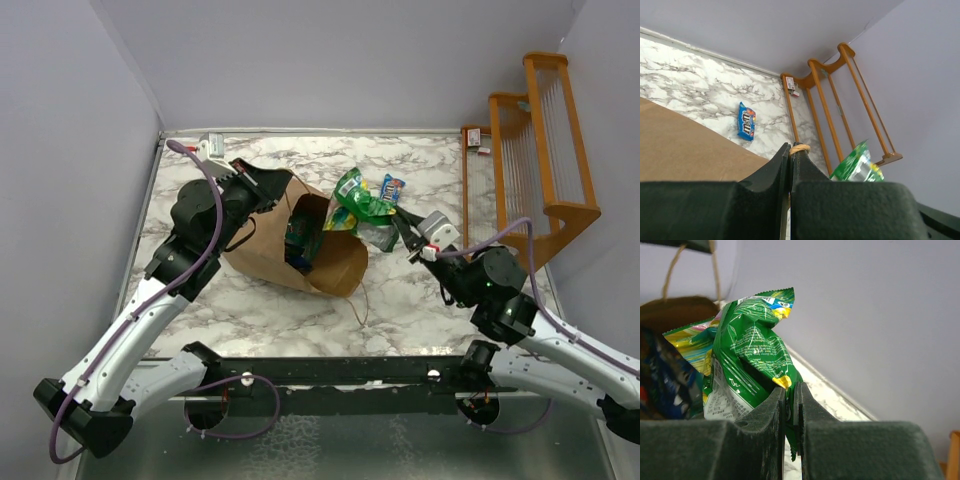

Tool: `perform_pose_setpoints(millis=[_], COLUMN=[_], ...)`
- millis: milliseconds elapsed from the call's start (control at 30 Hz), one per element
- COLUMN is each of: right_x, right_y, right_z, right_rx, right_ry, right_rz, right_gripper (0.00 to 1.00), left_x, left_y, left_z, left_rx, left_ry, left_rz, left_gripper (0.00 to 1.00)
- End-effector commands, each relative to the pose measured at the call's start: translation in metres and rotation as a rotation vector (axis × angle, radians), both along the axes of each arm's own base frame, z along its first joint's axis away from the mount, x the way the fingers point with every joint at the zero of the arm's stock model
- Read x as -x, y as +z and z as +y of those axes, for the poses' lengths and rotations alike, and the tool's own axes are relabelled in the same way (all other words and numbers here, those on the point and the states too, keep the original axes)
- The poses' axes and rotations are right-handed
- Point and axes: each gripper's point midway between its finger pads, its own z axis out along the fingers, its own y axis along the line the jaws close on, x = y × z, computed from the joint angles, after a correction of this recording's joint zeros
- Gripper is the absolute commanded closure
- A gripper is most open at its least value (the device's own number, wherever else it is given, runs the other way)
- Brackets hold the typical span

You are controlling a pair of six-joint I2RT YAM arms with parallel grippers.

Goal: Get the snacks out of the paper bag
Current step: Take out the snack from the paper bag, then place the snack at the center of the board.

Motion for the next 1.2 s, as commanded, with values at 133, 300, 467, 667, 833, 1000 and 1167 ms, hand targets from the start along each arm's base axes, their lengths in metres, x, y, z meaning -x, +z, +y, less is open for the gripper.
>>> perform_pose_setpoints(millis=[133,300,467,667,833,1000,1167], right_x=[-0.036,-0.047,-0.101,-0.171,-0.203,-0.218,-0.225], right_y=[0.049,0.065,0.036,-0.045,-0.117,-0.188,-0.225], right_z=[-0.09,-0.095,-0.098,-0.108,-0.112,-0.142,-0.159], right_rx=[-0.432,-0.507,-0.469,-0.452,-0.401,-0.373,-0.411], right_ry=[-0.56,-0.657,-0.761,-0.779,-0.88,-1.04,-1.054], right_rz=[-0.018,-0.037,0.048,0.311,0.428,0.522,0.616], right_gripper=[0.99,0.98,0.95,0.96,0.98,0.98,0.97], left_x=[0.004,0.004,0.006,0.008,0.008,0.009,0.009], left_y=[0.014,0.011,0.01,0.005,0.004,0.005,0.005], left_z=[0.01,0.01,0.009,0.012,0.012,0.01,0.01], left_rx=[0.022,0.02,0.022,0.018,0.013,0.02,0.028], left_ry=[0.032,0.032,0.024,0.033,0.032,0.022,0.021], left_rz=[-0.036,-0.032,-0.03,-0.027,-0.027,-0.026,-0.023], left_gripper=[1.0,1.0,1.0,1.0,1.0,1.0,1.0])
